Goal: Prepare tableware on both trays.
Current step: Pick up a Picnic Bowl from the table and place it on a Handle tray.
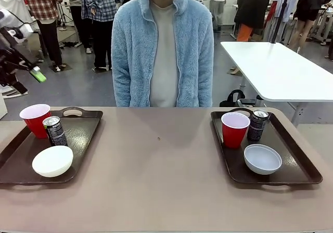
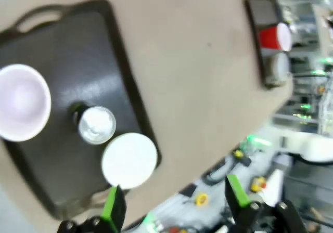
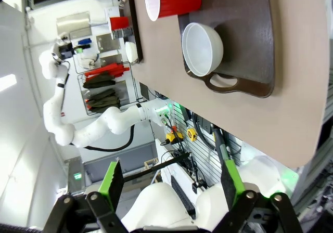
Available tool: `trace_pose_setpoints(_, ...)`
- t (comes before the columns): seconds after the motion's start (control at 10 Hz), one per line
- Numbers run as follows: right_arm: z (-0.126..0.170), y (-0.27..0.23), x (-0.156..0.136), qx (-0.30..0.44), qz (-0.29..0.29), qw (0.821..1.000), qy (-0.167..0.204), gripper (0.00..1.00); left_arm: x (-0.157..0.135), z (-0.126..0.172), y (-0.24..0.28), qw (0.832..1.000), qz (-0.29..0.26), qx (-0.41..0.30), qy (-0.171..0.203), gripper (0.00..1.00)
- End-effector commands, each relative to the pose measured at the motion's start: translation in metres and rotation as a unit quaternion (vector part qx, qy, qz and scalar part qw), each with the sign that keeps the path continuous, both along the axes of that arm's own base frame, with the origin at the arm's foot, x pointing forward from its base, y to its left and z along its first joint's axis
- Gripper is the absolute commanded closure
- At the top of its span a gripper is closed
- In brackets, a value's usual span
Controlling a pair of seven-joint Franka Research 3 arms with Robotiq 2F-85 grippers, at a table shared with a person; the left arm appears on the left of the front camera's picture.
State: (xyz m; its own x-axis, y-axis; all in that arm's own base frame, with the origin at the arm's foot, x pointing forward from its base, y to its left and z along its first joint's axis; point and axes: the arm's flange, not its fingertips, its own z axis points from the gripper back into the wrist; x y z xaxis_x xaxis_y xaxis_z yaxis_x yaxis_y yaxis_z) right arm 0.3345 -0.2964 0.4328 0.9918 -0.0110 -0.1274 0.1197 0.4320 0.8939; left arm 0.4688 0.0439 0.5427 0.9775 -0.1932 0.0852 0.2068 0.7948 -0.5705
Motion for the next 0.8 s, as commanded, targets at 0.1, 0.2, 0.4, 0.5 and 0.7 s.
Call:
trace_pose_setpoints(0.1, 0.002, 0.003, -0.002, 0.000, -0.004, 1.000, 0.005, 0.03, 0.001, -0.039, 0.061, 0.994, 0.038, -0.105, 0.010, 0.00)
trace_pose_setpoints(0.2, 0.002, 0.003, -0.002, 0.000, -0.004, 1.000, 0.005, 0.03, -0.006, -0.050, 0.088, 0.989, 0.066, -0.136, 0.006, 0.00)
trace_pose_setpoints(0.4, 0.002, 0.003, -0.002, 0.000, -0.004, 1.000, 0.005, 0.03, -0.022, -0.059, 0.123, 0.981, 0.100, -0.168, 0.005, 0.00)
trace_pose_setpoints(0.5, 0.002, 0.003, -0.002, 0.000, -0.004, 1.000, 0.005, 0.03, -0.029, -0.058, 0.138, 0.977, 0.116, -0.178, -0.004, 0.00)
trace_pose_setpoints(0.7, 0.002, 0.003, -0.002, 0.000, -0.004, 1.000, 0.005, 0.03, -0.038, -0.055, 0.164, 0.974, 0.122, -0.193, -0.006, 0.00)
